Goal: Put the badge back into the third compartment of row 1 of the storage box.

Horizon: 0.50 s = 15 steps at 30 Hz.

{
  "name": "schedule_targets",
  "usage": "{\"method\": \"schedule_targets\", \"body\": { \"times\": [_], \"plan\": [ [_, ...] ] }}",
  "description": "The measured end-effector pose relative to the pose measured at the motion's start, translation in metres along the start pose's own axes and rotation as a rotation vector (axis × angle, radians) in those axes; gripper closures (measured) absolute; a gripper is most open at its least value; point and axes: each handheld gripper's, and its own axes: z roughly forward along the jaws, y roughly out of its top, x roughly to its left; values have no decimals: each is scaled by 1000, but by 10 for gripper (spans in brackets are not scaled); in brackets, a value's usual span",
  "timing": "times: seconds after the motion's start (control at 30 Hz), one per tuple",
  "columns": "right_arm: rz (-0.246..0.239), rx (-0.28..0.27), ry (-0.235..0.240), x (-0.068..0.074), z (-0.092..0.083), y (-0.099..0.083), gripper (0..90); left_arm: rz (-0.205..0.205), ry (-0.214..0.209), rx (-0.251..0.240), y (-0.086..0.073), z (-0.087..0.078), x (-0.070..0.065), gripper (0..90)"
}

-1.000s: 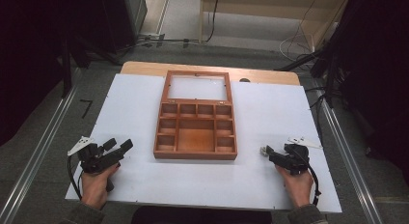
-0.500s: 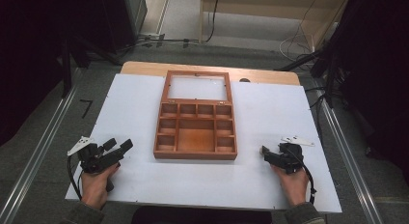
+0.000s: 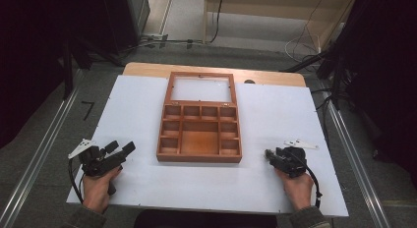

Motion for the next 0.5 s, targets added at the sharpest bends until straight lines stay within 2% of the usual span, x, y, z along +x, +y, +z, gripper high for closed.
{"method": "schedule_targets", "body": {
  "times": [0.13, 0.27, 0.5],
  "plan": [
    [22, 2, 30, -1, 0, 0, 593, -1, 0, 1, 0, 0, 0, 163],
    [24, 0, 40, 0, 0, 0, 645, 1, 0, 0, 0, 0, 0, 163],
    [-4, -25, 35, 3, -4, 0, 697, 0, -1, 0, 0, 0, 0, 163]
  ]
}}
